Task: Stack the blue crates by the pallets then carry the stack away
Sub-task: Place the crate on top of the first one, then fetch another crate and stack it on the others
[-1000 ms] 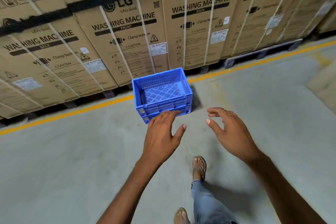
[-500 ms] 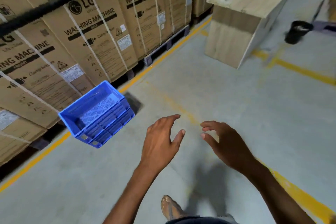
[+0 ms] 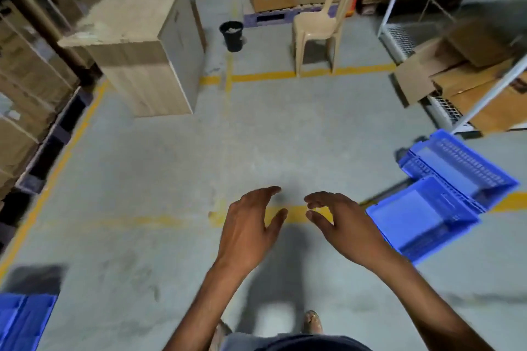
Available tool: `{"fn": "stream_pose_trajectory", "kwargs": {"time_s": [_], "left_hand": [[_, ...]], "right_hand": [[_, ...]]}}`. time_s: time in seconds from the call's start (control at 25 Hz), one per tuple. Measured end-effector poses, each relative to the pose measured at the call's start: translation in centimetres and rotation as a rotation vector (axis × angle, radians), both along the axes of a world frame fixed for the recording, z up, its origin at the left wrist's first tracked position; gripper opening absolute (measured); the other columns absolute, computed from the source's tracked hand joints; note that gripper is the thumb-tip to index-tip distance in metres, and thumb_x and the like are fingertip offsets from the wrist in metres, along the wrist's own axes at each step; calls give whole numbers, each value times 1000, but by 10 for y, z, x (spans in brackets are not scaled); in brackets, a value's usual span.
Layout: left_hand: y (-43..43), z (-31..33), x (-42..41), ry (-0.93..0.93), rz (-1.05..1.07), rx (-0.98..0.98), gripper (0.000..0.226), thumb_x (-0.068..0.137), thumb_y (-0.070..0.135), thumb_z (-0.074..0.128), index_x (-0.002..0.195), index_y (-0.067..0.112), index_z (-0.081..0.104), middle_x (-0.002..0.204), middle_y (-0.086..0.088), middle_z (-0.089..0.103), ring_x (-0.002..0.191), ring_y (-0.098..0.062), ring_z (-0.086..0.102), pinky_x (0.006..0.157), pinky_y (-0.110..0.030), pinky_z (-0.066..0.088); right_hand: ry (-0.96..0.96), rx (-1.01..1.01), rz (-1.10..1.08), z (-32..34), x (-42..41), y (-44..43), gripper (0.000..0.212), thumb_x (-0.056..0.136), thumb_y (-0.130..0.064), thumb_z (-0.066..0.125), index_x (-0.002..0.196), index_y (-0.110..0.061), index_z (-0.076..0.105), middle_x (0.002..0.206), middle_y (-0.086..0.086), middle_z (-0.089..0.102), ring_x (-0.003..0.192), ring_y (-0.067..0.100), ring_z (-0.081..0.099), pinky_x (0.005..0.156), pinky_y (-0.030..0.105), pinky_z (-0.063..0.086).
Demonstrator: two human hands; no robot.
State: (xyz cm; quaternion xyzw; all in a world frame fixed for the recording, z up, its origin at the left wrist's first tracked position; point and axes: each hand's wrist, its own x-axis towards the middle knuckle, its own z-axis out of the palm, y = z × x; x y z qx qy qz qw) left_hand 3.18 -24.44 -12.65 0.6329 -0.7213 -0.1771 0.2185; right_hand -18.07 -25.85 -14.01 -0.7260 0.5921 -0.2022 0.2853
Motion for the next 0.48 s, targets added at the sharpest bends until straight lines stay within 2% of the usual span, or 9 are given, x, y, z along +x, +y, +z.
{"fn": "stream_pose_trajectory", "kwargs": {"time_s": [0.08,0.16,0.24,0.32,0.48], "left_hand": [[-23,-3,-52,17,-96,17,45,94,49,53,135,33,55,133,15,61,117,-10,60,101,-29,45],[-47,-6,-103,20,-205,48,45,93,51,52,134,34,54,132,16,61,114,-10,61,98,-31,47],[-72,-13,-146,7,-304,86,46,92,54,49,134,36,53,131,18,61,112,-9,61,96,-31,47],[-99,-23,-186,18,-384,120,48,90,56,46,133,37,53,130,19,61,115,-7,60,97,-32,48],[-163,-58,-270,25,-525,184,45,89,54,49,129,35,57,127,16,64,115,-8,62,96,-34,50]], "right_hand": [[-1,12,-92,-2,-53,-4,14,96,-38,58,109,-42,59,106,-26,64,106,-1,57,86,23,48],[-29,31,-195,-8,-102,-8,17,94,-35,61,101,-48,54,106,-24,65,103,2,60,86,26,50],[-54,50,-299,-14,-141,-15,14,93,-31,63,98,-43,58,103,-22,66,100,5,61,86,28,51],[-61,78,-388,-21,-178,-25,3,94,-32,62,95,-34,60,100,-18,66,99,8,61,86,30,50],[-13,124,-538,-39,-252,-49,8,93,-36,57,95,-30,55,104,-14,68,98,10,62,84,35,52]]}}
